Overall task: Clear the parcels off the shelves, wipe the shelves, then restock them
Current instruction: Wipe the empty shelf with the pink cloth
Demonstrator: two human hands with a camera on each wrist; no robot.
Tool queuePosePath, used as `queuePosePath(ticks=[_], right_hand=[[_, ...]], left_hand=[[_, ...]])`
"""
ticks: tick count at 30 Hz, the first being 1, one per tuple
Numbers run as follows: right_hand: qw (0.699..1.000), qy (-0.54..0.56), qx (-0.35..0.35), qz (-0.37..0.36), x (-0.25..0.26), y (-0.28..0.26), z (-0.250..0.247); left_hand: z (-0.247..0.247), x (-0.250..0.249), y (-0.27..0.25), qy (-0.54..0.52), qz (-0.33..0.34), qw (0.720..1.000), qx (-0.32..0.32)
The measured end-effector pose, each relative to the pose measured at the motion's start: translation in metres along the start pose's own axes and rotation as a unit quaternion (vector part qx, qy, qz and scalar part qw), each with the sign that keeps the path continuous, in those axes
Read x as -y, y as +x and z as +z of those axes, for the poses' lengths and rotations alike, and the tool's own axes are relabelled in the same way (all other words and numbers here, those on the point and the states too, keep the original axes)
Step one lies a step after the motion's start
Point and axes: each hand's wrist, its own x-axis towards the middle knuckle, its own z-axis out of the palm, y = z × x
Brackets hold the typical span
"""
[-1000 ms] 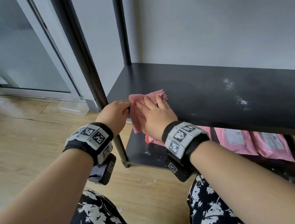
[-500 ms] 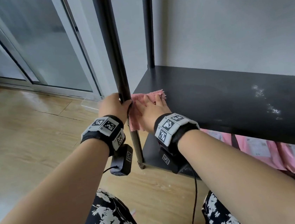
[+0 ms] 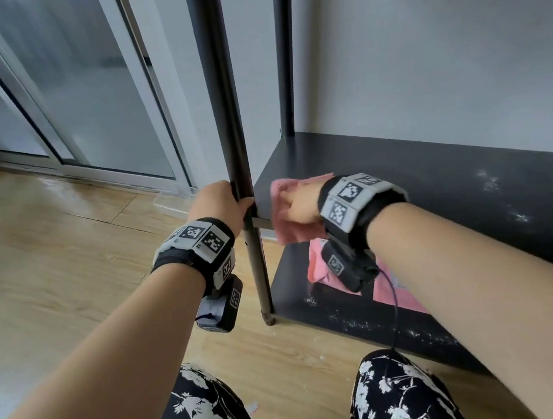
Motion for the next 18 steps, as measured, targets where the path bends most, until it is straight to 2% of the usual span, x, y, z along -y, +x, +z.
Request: queuePosePath(ticks=[3, 6, 9, 11, 15, 18], right_hand=[[0.997, -0.044, 0.045, -0.044, 0.019, 0.003, -0.008], [0.993, -0.082, 0.077, -0.042, 0.01, 0.012, -0.017], [0.988, -0.118, 0.093, -0.039, 0.0, 0.023, -0.024], [0.988, -0.113, 0.1, -0.035, -0.005, 0.028, -0.033], [0.984, -0.13, 0.11, -0.052, -0.02, 0.037, -0.051], [0.985, -0.124, 0.119, -0.033, -0.04, 0.052, -0.057]], left_hand=[[-0.006, 0.0, 0.001, 0.002, -0.001, 1.0, 0.021], [-0.014, -0.005, 0.001, 0.054, -0.008, 0.997, 0.05], [-0.013, -0.011, 0.001, 0.074, -0.047, 0.992, 0.091], [-0.008, -0.016, 0.0, 0.053, -0.069, 0.989, 0.121], [0.0, -0.035, 0.001, 0.008, -0.045, 0.992, 0.114], [0.008, -0.044, 0.008, -0.061, -0.052, 0.99, 0.115]])
